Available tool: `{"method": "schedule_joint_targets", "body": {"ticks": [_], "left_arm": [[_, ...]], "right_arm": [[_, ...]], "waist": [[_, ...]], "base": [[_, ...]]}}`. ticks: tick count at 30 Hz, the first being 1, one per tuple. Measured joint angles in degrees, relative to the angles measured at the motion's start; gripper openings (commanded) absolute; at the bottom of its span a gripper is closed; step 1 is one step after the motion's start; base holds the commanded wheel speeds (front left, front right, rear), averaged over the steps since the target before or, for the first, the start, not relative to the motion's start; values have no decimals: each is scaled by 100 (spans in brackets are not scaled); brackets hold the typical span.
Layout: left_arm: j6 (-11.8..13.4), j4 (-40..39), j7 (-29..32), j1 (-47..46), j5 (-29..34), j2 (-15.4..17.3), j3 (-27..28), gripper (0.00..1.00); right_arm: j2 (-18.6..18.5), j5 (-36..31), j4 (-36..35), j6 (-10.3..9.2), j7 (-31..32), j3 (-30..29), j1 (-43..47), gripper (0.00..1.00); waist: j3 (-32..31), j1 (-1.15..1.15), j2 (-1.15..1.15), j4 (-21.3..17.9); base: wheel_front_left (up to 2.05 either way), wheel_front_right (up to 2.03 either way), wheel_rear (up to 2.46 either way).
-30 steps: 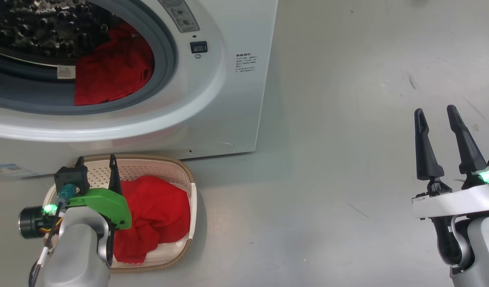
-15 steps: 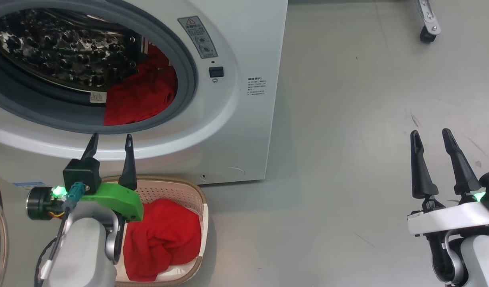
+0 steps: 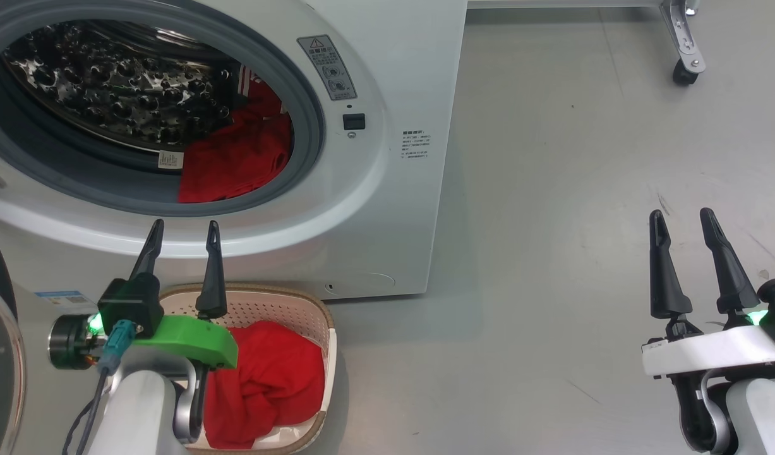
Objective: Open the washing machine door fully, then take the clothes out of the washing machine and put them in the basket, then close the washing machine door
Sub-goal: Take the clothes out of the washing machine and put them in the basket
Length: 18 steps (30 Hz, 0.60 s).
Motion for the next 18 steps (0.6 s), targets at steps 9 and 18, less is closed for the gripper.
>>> {"method": "schedule_joint_targets", "body": {"ticks": [9,18], "left_arm": [[178,-382,0,327,-73,5,-100,100],[287,-634,0,514,-111,11,-263,100]], "right_arm": [[45,-1,-56,-26,0,-1,65,100],[58,-8,-74,-26,0,-7,105,100]], "waist": [[0,0,0,-9],[20,0,0,-37]], "base": [[0,0,0],[0,0,0]]}}
